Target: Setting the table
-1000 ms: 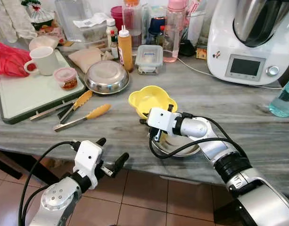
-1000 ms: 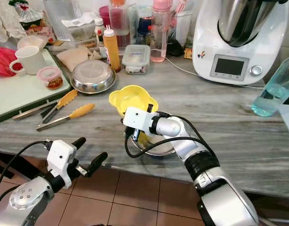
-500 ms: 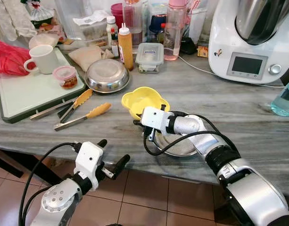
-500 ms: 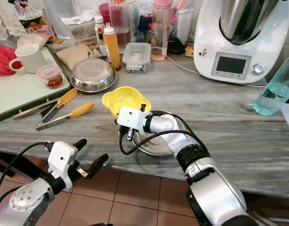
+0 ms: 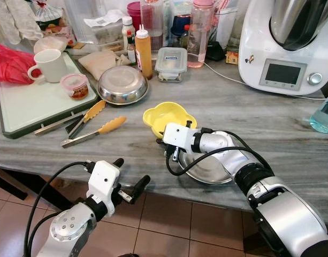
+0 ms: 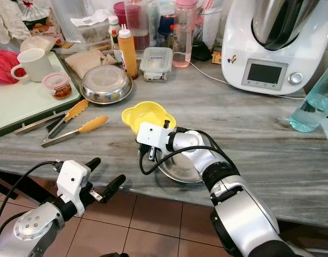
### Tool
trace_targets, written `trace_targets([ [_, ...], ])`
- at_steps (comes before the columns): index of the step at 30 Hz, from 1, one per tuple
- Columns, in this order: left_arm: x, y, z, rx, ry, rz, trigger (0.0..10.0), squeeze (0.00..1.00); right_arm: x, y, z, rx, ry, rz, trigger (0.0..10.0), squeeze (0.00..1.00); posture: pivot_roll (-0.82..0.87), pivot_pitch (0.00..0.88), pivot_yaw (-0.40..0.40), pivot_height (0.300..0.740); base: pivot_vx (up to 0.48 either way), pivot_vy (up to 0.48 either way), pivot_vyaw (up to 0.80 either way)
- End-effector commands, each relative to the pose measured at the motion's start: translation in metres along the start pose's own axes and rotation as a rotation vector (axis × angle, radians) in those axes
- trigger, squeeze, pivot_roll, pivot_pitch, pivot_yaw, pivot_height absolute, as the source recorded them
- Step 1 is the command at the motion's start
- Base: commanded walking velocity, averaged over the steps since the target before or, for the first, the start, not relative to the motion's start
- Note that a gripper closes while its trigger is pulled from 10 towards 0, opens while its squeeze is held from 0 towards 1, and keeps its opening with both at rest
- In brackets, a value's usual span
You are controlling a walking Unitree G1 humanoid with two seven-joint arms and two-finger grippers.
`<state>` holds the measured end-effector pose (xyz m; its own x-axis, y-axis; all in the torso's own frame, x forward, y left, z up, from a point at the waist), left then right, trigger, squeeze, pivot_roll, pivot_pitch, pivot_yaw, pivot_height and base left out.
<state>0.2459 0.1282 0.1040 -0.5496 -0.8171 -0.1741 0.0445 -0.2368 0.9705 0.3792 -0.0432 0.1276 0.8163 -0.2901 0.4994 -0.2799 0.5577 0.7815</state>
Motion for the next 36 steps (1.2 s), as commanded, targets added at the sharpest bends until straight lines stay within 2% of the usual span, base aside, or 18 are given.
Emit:
trace_targets([
  [1, 0.0, 0.003, 0.0, -0.001, 0.003, -0.011, 10.0, 0.0, 0.006, 0.008, -0.001, 0.019, -0.012, 0.025, 10.0, 0.64, 0.1, 0.122, 0.023, 0.74, 0.0, 0.0, 0.0],
  [2, 0.0, 0.003, 0.0, -0.002, 0.004, -0.01, 10.0, 0.0, 0.006, 0.008, -0.001, 0.017, -0.015, 0.027, 10.0, 0.96, 0.1, 0.122, 0.022, 0.74, 0.0, 0.0, 0.0],
  [6, -0.001, -0.001, 0.001, -0.011, 0.009, -0.006, 10.0, 0.0, 0.007, 0.007, -0.002, 0.014, -0.025, 0.034, 10.0, 1.0, 0.1, 0.123, 0.02, 0.74, 0.0, 0.0, 0.0],
  [17, 0.001, -0.006, 0.001, -0.02, 0.013, -0.002, 10.0, 0.0, 0.008, 0.01, -0.002, 0.017, -0.038, 0.06, 10.0, 1.0, 0.1, 0.12, 0.02, 0.74, 0.0, 0.0, 0.0],
  [25, 0.005, 0.005, -0.001, -0.002, 0.011, -0.006, 10.0, 0.0, 0.018, 0.024, 0.002, 0.086, -0.075, 0.107, 10.0, 1.0, 0.09, 0.114, 0.022, 0.74, 0.0, 0.0, 0.0],
  [36, 0.001, 0.004, -0.002, -0.006, 0.01, -0.007, 10.0, 0.0, 0.021, 0.032, 0.009, 0.163, -0.105, 0.127, 10.0, 1.0, 0.09, 0.106, 0.027, 0.74, 0.0, 0.0, 0.0],
])
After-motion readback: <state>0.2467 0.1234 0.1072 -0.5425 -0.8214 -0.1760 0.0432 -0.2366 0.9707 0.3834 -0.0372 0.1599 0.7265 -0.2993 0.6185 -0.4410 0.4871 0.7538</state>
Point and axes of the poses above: a point about 5 cm out from each wrist's last joint towards the gripper, its own z axis pointing back from the gripper into the wrist, its own y axis along the axis of the wrist's last joint, x = y × z, the point moved 3 cm from there along -z, pointing out of the wrist towards the gripper, and after that the axes turned 8 degrees about -z, right-handed, at the moved point
